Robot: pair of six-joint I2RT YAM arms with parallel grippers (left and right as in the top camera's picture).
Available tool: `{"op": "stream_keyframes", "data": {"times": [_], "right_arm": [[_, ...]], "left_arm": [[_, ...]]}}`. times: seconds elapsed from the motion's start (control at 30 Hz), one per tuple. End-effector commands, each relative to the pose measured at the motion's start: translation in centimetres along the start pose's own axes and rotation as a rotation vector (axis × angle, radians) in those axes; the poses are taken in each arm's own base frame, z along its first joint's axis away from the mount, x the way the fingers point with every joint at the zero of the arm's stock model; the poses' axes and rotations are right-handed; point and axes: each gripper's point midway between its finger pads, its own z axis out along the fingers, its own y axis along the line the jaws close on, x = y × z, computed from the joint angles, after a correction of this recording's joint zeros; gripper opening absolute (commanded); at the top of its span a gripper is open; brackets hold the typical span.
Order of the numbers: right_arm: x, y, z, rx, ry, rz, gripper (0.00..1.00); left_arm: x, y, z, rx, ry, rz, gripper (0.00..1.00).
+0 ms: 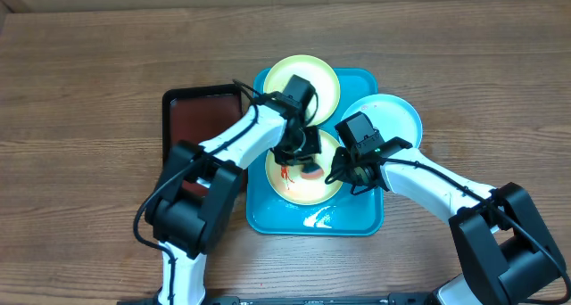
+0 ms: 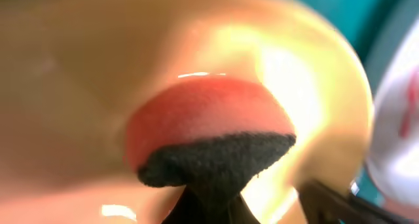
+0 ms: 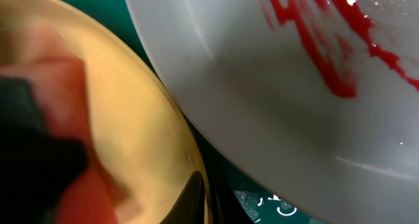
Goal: Clean dirty plates on tray and stack at the side
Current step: 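Scrub the lower yellow plate with the sponge while right gripper holds it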
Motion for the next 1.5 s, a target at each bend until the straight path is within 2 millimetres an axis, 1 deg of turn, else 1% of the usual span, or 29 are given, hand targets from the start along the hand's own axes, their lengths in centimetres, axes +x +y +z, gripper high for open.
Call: {"op": "stream_keyframes", "data": {"times": [0.0, 0.07, 0.1, 0.17, 0.27, 0.4, 0.43, 0.57, 0.67, 0.77, 0.9, 0.97, 1.07, 1.1, 1.13, 1.17, 1.2, 1.23, 1.27, 1.37, 1.47], "right_arm": [[0.7, -3.8, 1.6, 0.147, 0.005, 0.021, 0.04], [0.7, -3.8, 1.6, 0.147, 0.005, 0.021, 0.04], [0.7, -3.8, 1.6, 0.147, 0.005, 0.021, 0.04], [0.7, -3.8, 1.6, 0.147, 0.005, 0.022, 0.04], [0.7, -3.7, 1.6, 0.147, 0.005, 0.022, 0.04], [0.7, -3.8, 1.6, 0.147, 0.004, 0.025, 0.04], [0.7, -3.8, 1.6, 0.147, 0.004, 0.025, 0.04], [0.7, -3.8, 1.6, 0.147, 0.004, 0.025, 0.04], [0.7, -3.8, 1.6, 0.147, 0.004, 0.025, 0.04], [0.7, -3.8, 1.6, 0.148, 0.005, 0.025, 0.04], [0.7, -3.8, 1.6, 0.148, 0.005, 0.025, 0.04], [0.8, -3.8, 1.6, 0.148, 0.006, 0.025, 0.04], [0.8, -3.8, 1.6, 0.150, 0.008, 0.025, 0.04], [0.8, -3.8, 1.6, 0.150, 0.007, 0.025, 0.04], [0.8, -3.8, 1.6, 0.150, 0.007, 0.025, 0.04], [0.8, -3.8, 1.6, 0.150, 0.007, 0.025, 0.04], [0.8, -3.8, 1.6, 0.150, 0.007, 0.025, 0.04], [0.8, -3.8, 1.6, 0.150, 0.007, 0.025, 0.04], [0.8, -3.8, 1.6, 0.150, 0.007, 0.025, 0.04], [0.8, -3.8, 1.6, 0.150, 0.007, 0.025, 0.04], [0.8, -3.8, 1.6, 0.150, 0.007, 0.025, 0.04]], "left_arm": [[2.9, 2.4, 2.7, -0.069, 0.132, -0.012, 0.04], [2.2, 4.3, 1.2, -0.192, 0.087, -0.024, 0.04], [1.6, 5.8, -0.2, -0.294, 0.049, -0.028, 0.04], [0.8, 7.6, -2.1, -0.427, -0.004, -0.025, 0.04], [-0.4, 8.7, -3.6, -0.525, -0.071, -0.004, 0.04], [-1.7, 10.5, -4.7, -0.672, -0.158, 0.050, 0.04], [-1.9, 10.6, -4.8, -0.682, -0.170, 0.054, 0.04], [-2.7, 9.3, -3.2, -0.595, -0.213, 0.062, 0.04], [-3.4, 8.1, -2.4, -0.526, -0.233, 0.062, 0.04], [-2.5, 6.1, -1.2, -0.394, -0.172, 0.054, 0.04], [-0.6, 4.2, -0.3, -0.268, -0.075, -0.013, 0.04], [0.1, 4.1, -0.4, -0.253, -0.039, -0.021, 0.04], [0.8, 4.7, -1.0, -0.279, -0.013, -0.035, 0.04], [1.0, 4.9, -1.4, -0.288, -0.011, -0.038, 0.12], [1.1, 5.0, -1.8, -0.296, -0.013, -0.036, 0.27], [1.1, 5.1, -2.3, -0.303, -0.018, -0.034, 0.40], [1.1, 5.1, -2.8, -0.309, -0.028, -0.033, 0.48], [1.0, 5.2, -3.4, -0.318, -0.046, -0.029, 0.53], [0.7, 5.1, -4.0, -0.326, -0.069, -0.024, 0.56], [0.0, 4.5, -5.7, -0.314, -0.138, 0.000, 0.56], [-0.7, 3.7, -6.2, -0.287, -0.173, 0.027, 0.52]]}}
